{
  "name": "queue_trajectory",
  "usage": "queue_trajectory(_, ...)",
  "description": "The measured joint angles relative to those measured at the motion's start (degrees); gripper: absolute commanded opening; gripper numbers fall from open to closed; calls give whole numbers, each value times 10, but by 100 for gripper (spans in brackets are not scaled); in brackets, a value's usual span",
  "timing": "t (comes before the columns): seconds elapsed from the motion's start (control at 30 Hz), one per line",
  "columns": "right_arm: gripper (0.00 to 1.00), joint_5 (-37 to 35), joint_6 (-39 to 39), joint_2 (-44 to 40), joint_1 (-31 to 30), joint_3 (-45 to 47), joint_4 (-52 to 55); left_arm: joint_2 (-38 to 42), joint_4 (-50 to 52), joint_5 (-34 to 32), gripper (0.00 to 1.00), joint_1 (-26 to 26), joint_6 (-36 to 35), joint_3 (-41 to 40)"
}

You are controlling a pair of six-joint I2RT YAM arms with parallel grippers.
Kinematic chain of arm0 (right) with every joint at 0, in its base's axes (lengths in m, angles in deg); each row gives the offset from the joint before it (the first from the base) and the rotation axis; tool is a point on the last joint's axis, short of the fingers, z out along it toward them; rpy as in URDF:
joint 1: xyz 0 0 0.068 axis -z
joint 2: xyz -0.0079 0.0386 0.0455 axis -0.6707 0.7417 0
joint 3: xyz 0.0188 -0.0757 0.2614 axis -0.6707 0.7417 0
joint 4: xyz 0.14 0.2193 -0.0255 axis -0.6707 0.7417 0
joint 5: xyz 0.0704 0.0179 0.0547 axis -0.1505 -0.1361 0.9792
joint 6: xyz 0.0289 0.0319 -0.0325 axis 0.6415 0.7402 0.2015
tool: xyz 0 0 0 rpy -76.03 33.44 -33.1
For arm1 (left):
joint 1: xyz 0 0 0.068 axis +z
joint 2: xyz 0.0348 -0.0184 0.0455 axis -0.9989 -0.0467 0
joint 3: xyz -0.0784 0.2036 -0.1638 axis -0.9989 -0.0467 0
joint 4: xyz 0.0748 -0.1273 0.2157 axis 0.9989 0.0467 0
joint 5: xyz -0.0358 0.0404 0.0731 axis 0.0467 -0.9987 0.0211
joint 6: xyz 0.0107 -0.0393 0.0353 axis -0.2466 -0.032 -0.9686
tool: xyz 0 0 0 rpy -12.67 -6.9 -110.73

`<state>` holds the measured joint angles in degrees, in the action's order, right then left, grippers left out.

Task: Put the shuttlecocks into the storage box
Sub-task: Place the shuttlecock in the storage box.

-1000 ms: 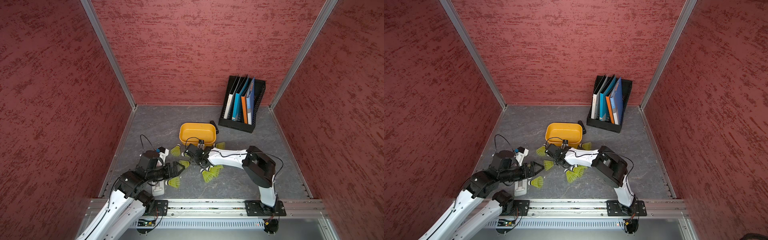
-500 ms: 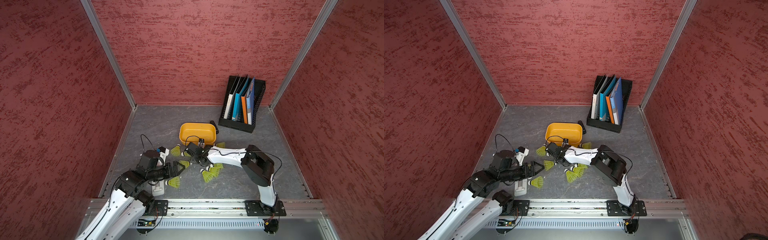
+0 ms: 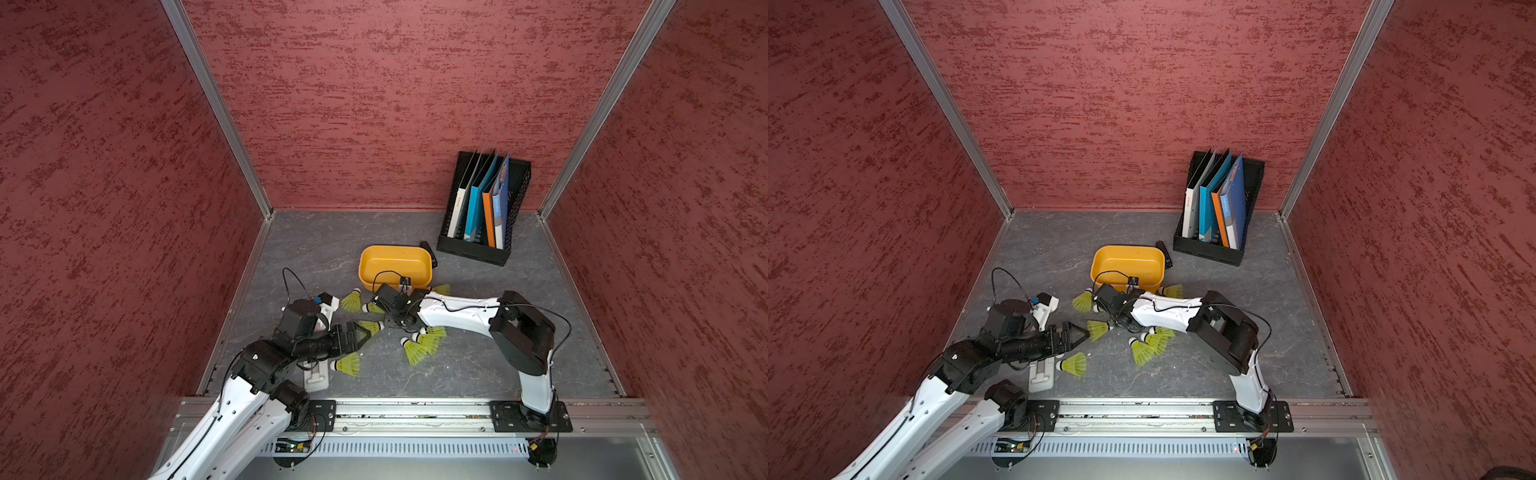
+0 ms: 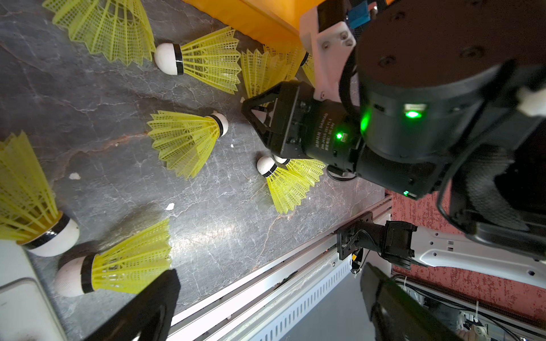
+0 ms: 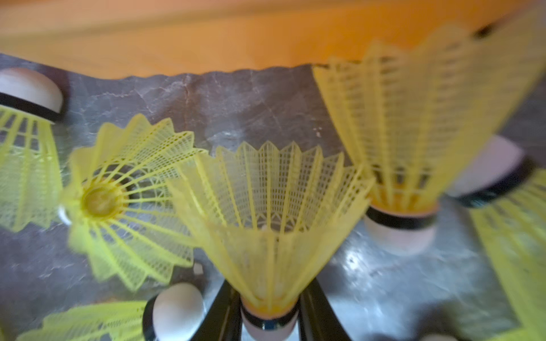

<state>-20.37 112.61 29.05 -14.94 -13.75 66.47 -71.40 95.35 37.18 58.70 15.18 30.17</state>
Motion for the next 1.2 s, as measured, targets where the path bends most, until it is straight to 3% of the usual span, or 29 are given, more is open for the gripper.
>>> queue_trajectory(0.2,23,0,-31,-82,0,-18,60,-21,-25,0,100,0,0,4)
queue_trajectory(0.4,22,22,-104,-77,43,-144,130,-103,-81,4,100,6,0,50)
queue_trajectory(0.67,22,49,-180,7,141,-251,181,-250,-220,46,100,88,17,62)
queue_trajectory(1.2,24,55,-232,155,196,-327,216,-412,-307,69,100,97,-5,141)
